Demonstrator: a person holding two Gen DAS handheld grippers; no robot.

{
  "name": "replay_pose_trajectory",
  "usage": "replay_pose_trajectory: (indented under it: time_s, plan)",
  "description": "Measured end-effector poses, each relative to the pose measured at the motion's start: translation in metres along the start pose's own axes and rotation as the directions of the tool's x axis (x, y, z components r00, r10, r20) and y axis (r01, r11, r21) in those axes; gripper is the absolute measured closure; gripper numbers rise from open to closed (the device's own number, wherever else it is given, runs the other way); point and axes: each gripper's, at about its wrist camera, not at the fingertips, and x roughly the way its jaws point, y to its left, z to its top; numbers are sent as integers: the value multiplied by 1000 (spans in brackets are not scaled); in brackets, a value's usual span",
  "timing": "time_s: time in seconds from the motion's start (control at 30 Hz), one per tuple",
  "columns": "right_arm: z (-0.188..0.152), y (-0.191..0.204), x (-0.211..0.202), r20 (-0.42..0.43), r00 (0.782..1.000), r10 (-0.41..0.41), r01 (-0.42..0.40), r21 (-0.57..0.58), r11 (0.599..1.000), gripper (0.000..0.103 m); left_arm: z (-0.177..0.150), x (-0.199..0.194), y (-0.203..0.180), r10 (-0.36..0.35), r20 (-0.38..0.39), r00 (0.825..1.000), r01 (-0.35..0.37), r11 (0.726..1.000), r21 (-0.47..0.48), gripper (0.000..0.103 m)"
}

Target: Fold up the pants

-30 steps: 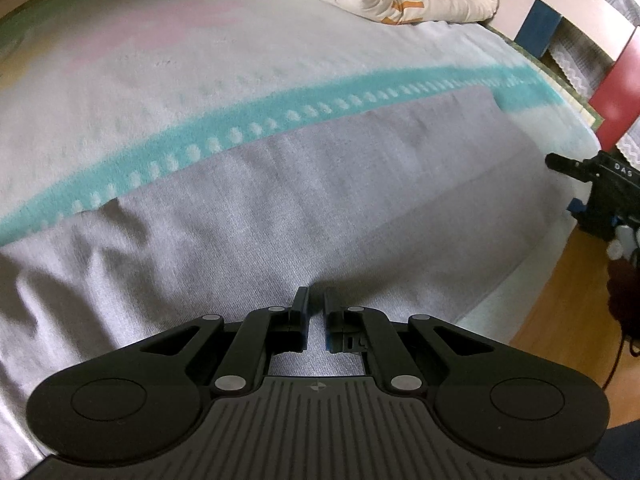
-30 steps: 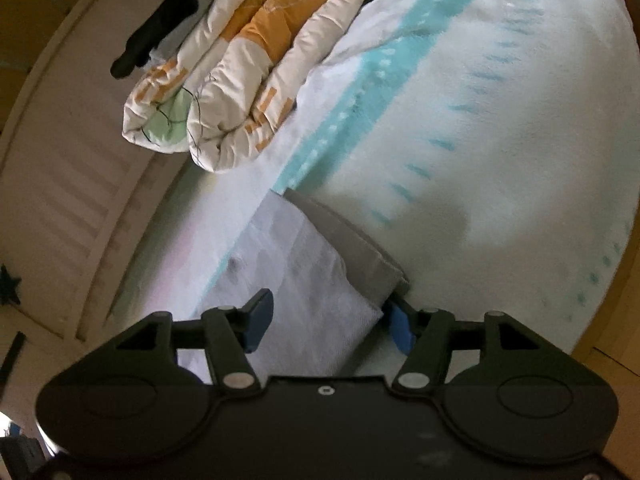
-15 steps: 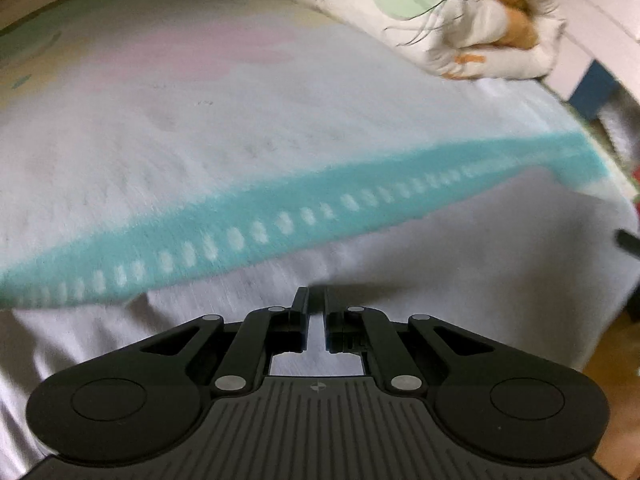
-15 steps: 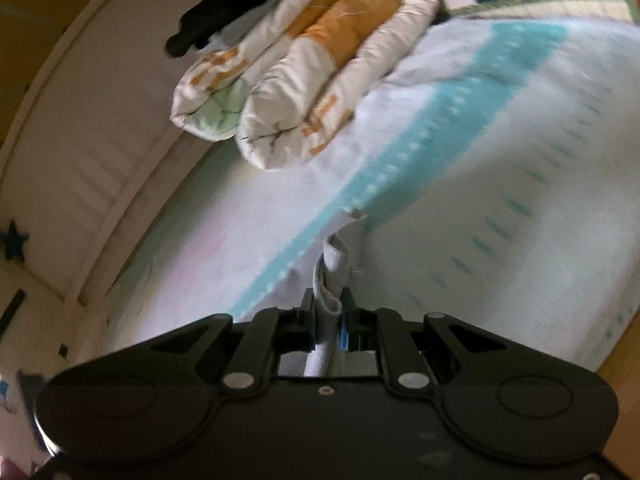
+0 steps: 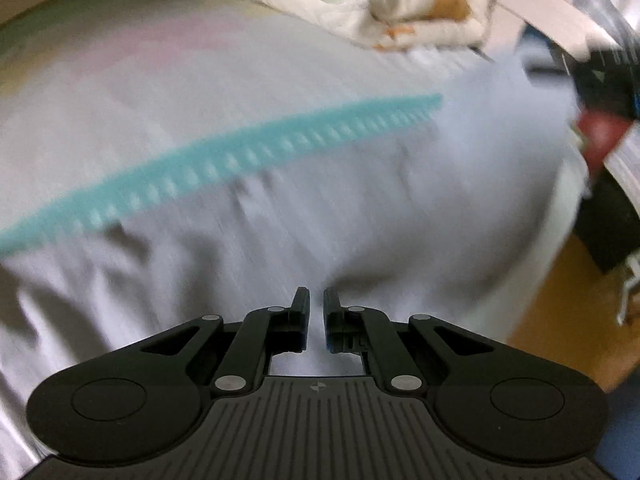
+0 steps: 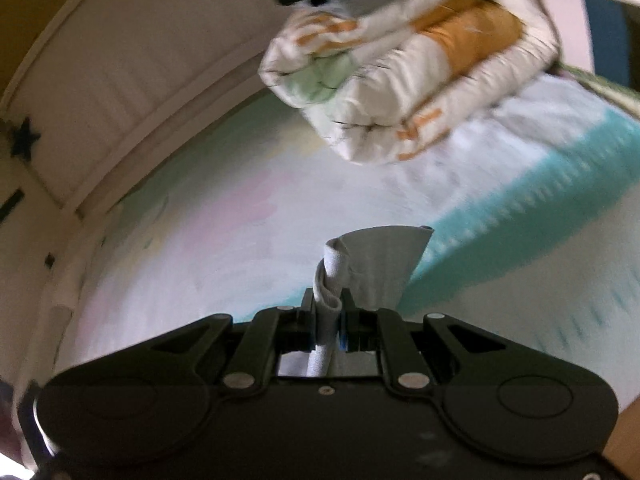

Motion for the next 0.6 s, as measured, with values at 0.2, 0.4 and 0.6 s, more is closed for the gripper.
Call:
replay_pose_trajectory:
  time_s: [0.2, 0.4, 0.6]
  plan:
    - [12, 66, -16, 9, 999, 50, -48, -118, 992, 91, -11, -1, -2, -54, -2, 999, 54, 997, 60, 95]
    - [-3, 161, -35, 23, 986, 162, -148, -300, 942, 91, 1, -53, 76, 13, 49, 999, -2, 975, -220, 95]
    - [-57, 266, -22, -84, 948, 308, -311, -461, 831, 91, 1, -125, 152, 190, 134, 973, -134, 928, -347, 91]
